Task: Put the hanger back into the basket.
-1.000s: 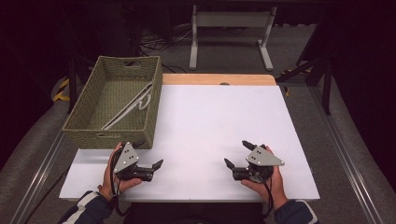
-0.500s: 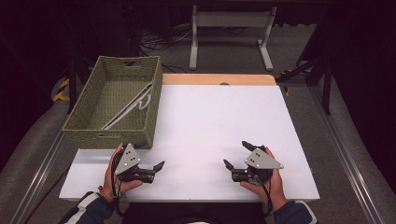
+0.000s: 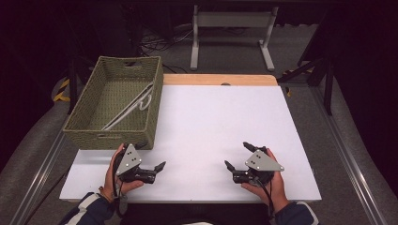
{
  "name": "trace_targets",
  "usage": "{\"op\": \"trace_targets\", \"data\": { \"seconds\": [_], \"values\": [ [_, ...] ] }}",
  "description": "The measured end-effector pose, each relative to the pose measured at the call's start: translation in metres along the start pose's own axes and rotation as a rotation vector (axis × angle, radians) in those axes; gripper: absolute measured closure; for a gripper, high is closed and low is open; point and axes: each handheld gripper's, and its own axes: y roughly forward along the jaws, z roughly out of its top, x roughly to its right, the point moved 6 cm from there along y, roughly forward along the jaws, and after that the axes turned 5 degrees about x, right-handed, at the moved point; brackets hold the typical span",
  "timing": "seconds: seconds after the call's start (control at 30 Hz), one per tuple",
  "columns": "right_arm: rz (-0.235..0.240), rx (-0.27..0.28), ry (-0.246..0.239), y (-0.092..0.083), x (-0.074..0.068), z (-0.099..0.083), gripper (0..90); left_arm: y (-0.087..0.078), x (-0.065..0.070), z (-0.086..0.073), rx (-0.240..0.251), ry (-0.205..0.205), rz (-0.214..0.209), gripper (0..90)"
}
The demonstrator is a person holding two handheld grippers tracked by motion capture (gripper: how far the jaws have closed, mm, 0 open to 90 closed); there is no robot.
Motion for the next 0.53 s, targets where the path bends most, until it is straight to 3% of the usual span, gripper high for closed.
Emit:
{"op": "trace_targets", "data": {
  "seconds": [0.53],
  "values": [
    [0.004,-0.026,-0.002,0.0010,-0.0017,-0.0044,13.9,0.0044,0.0001,-0.0005,-0.017,0.011,-0.007,5.9]
  ]
}}
